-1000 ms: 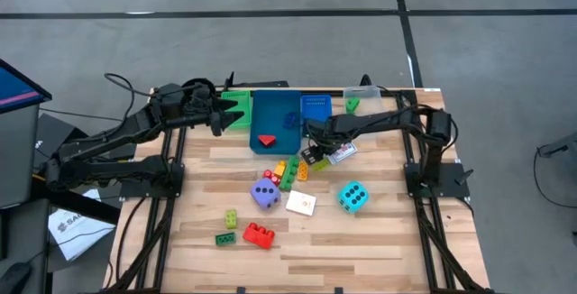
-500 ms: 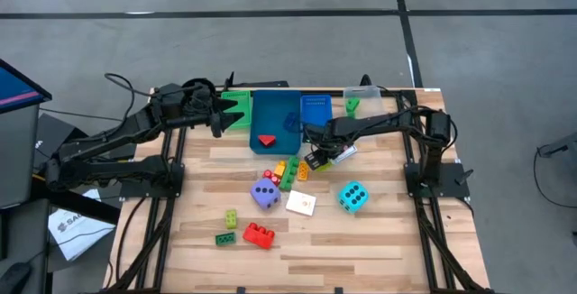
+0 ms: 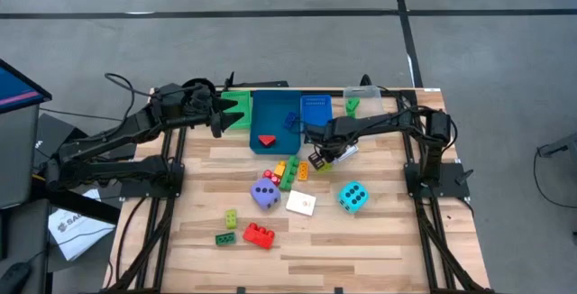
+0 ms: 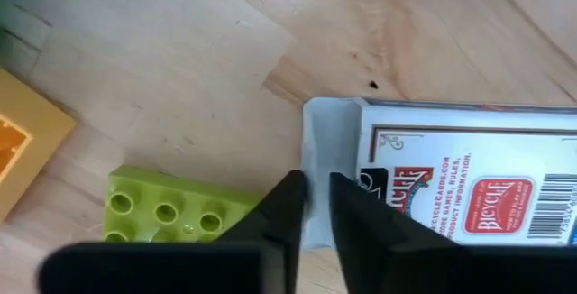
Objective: Pick & Place Toys
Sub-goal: Put the blue game card into the green bin
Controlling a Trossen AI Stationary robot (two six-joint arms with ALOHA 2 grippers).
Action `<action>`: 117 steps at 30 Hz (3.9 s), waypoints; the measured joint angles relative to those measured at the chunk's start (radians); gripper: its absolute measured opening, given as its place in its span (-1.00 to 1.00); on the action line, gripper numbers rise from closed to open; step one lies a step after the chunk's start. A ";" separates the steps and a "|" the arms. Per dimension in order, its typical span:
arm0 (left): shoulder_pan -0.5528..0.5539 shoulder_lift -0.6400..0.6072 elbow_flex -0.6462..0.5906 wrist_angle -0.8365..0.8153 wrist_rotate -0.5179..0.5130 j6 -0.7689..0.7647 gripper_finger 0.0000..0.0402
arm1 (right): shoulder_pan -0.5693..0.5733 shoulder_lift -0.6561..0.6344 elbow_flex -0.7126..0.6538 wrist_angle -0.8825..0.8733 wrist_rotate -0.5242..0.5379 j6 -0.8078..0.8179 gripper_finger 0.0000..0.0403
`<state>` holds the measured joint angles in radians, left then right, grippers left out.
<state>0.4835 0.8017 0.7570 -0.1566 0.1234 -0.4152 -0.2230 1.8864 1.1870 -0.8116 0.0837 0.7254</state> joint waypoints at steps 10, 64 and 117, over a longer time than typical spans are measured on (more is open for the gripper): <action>0.000 0.000 0.000 0.000 0.000 0.000 0.61 | 0.000 -0.002 0.000 0.001 -0.026 0.018 -0.99; 0.000 0.017 0.000 0.166 0.114 0.015 0.61 | 0.077 -0.244 0.665 -0.198 0.068 -0.265 -1.00; -0.148 0.414 0.302 0.151 0.415 0.260 0.61 | 0.105 -0.245 0.664 -0.093 -0.414 -0.395 -1.00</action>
<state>0.3360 1.2160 1.0592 -0.0056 0.5381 -0.1550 -0.1181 1.6417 1.8511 -0.9048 -0.3303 0.3303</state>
